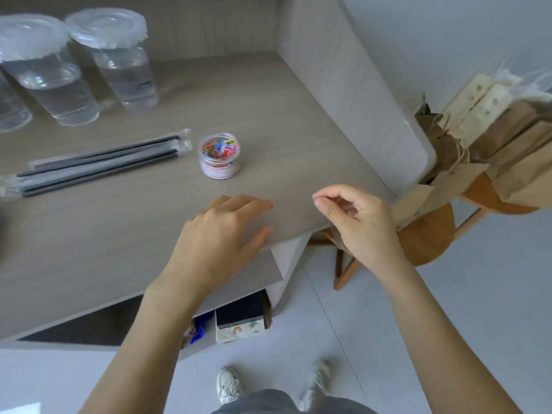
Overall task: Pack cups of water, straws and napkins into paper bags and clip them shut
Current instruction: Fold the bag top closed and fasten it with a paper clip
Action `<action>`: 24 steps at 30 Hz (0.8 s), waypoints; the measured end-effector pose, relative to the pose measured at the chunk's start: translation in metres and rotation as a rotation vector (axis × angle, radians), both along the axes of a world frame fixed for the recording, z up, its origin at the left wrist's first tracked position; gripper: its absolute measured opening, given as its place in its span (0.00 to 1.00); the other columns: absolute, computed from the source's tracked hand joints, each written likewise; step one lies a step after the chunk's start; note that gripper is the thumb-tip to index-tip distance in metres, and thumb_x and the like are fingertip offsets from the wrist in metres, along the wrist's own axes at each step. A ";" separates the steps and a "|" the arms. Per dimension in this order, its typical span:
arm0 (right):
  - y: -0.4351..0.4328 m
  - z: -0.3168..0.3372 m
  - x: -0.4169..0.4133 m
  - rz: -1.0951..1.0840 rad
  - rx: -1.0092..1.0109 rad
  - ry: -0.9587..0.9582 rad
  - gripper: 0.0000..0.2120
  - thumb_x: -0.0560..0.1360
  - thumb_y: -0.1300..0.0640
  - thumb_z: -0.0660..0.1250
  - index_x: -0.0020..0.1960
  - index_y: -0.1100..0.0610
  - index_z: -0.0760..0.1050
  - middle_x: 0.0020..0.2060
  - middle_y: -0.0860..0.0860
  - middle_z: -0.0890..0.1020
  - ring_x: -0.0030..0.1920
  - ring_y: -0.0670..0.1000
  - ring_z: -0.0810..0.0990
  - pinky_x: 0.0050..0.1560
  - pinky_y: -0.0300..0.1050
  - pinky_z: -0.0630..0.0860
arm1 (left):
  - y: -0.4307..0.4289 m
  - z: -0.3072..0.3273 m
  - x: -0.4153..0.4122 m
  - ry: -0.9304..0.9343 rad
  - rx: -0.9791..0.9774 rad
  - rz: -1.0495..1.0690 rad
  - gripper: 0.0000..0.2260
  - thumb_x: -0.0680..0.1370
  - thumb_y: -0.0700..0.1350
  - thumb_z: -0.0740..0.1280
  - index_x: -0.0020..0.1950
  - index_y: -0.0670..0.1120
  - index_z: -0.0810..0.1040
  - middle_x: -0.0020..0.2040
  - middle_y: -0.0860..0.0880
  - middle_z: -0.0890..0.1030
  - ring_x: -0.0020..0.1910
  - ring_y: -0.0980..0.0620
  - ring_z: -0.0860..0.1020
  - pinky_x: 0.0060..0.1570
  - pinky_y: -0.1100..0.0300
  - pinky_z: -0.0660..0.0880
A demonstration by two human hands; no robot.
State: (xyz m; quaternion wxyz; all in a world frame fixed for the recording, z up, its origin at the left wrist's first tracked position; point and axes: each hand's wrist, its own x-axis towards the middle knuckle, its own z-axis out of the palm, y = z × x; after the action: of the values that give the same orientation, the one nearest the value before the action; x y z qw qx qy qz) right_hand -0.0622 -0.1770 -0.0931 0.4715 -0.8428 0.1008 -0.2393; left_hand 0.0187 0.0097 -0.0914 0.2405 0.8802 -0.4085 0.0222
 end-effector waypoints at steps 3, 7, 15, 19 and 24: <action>-0.033 -0.009 -0.040 -0.040 0.052 -0.001 0.11 0.75 0.61 0.66 0.40 0.45 0.76 0.33 0.39 0.79 0.36 0.40 0.76 0.39 0.29 0.69 | -0.043 -0.001 -0.031 -0.054 0.051 -0.075 0.18 0.73 0.55 0.57 0.56 0.51 0.79 0.51 0.53 0.82 0.47 0.45 0.80 0.34 0.54 0.76; -0.100 -0.025 -0.106 -0.139 0.071 -0.006 0.10 0.74 0.57 0.67 0.39 0.43 0.74 0.33 0.39 0.79 0.37 0.39 0.75 0.40 0.29 0.69 | -0.127 -0.005 -0.081 -0.073 0.041 -0.159 0.17 0.73 0.54 0.59 0.56 0.50 0.79 0.51 0.52 0.82 0.48 0.45 0.80 0.35 0.55 0.75; -0.255 -0.041 -0.250 -0.447 0.150 0.055 0.11 0.73 0.59 0.68 0.37 0.45 0.75 0.33 0.35 0.79 0.37 0.37 0.75 0.39 0.28 0.69 | -0.315 -0.021 -0.179 -0.004 0.050 -0.426 0.15 0.76 0.50 0.66 0.62 0.53 0.76 0.59 0.54 0.77 0.59 0.48 0.74 0.47 0.55 0.74; -0.317 -0.052 -0.294 -0.577 0.217 0.071 0.09 0.74 0.59 0.68 0.38 0.47 0.76 0.32 0.38 0.80 0.36 0.38 0.75 0.39 0.27 0.70 | -0.405 -0.032 -0.206 -0.022 0.088 -0.565 0.16 0.76 0.54 0.64 0.62 0.52 0.76 0.57 0.53 0.78 0.55 0.47 0.75 0.46 0.56 0.74; -0.411 -0.070 -0.316 -0.636 0.221 0.135 0.09 0.75 0.59 0.66 0.39 0.47 0.75 0.35 0.34 0.79 0.38 0.37 0.76 0.40 0.26 0.69 | -0.522 -0.050 -0.223 -0.027 0.150 -0.619 0.18 0.78 0.53 0.61 0.68 0.56 0.69 0.63 0.57 0.73 0.63 0.52 0.69 0.48 0.61 0.66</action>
State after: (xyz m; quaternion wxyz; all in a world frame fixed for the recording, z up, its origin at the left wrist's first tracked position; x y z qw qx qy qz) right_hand -0.3780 -0.5885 -0.1632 0.4542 -0.7269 0.4149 -0.3054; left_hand -0.2047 -0.5119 -0.1419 0.1647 0.7290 -0.6606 -0.0706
